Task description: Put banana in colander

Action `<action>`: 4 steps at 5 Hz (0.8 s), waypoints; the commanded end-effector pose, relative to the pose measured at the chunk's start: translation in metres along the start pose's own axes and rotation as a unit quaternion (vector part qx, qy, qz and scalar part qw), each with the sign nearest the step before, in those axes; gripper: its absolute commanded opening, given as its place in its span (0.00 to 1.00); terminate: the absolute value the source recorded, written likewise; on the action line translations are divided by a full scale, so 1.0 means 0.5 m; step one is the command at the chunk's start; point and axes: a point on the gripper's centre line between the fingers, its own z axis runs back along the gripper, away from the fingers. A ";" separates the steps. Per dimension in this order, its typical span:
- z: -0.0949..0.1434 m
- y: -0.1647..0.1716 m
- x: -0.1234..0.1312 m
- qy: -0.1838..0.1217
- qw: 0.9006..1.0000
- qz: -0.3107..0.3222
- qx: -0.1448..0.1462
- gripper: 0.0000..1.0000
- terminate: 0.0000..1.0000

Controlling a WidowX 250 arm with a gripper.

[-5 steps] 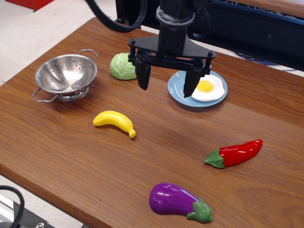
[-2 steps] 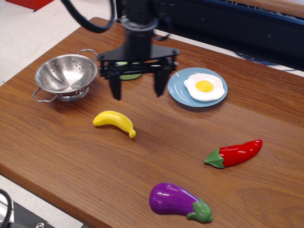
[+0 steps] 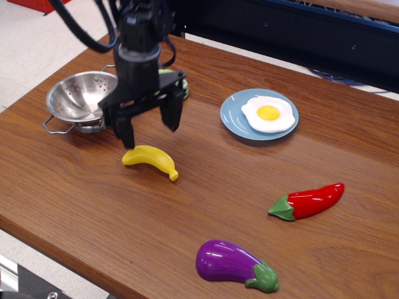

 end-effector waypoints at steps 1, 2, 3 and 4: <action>-0.013 0.026 -0.041 0.010 0.999 0.046 -0.018 1.00 0.00; -0.036 0.020 -0.062 -0.003 0.998 0.060 -0.019 1.00 0.00; -0.064 0.013 -0.069 -0.032 0.997 0.070 -0.026 0.00 0.00; -0.058 0.011 -0.067 -0.015 0.998 0.065 -0.020 0.00 0.00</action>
